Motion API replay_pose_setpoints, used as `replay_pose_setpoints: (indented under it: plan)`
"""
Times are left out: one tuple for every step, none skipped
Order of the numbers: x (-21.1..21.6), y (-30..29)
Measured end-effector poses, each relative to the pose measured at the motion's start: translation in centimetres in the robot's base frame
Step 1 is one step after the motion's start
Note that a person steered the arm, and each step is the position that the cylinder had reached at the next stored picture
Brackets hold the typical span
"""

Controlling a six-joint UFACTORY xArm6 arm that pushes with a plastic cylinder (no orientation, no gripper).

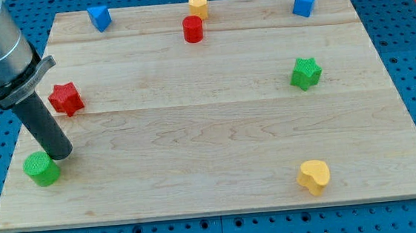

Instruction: Push the yellow heart to the bottom center

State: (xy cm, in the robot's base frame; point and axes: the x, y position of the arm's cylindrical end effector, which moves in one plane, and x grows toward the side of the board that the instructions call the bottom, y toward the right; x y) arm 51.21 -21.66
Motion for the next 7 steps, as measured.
replay_pose_setpoints:
  plan:
    - [0.3,2.1]
    - [0.4,8.2]
    - [0.4,11.0]
    - [0.4,13.8]
    - [0.4,16.5]
    - [0.2,25.6]
    - [-0.6,33.4]
